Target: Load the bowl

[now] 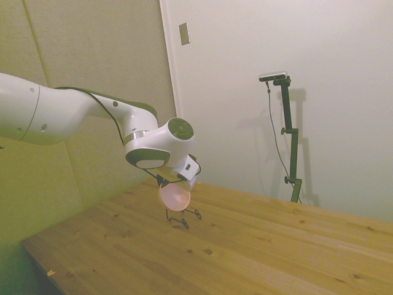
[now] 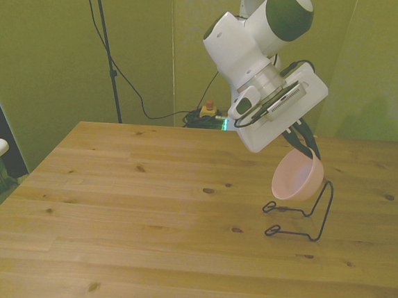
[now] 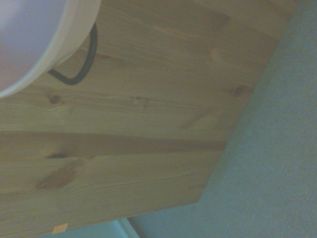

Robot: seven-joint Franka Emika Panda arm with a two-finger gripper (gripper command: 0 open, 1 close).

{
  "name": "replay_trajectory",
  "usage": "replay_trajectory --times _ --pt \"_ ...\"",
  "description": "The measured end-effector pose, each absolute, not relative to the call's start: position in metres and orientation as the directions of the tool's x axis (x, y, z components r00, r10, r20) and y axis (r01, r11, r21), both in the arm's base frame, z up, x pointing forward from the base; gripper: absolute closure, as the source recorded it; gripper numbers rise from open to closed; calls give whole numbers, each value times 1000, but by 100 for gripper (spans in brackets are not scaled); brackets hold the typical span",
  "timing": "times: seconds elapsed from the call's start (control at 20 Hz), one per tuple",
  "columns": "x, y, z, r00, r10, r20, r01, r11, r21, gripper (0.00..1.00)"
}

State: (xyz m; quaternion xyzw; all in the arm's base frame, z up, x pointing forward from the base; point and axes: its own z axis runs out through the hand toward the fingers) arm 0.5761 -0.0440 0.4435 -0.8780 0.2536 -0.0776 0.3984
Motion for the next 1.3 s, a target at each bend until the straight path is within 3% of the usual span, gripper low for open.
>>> replay_trajectory --times 0.75,1.3 --pt "626 -24 422 865 -498 -60 -360 -532 -766 100" --pt "625 -26 417 860 -498 -109 -381 -486 -786 100"
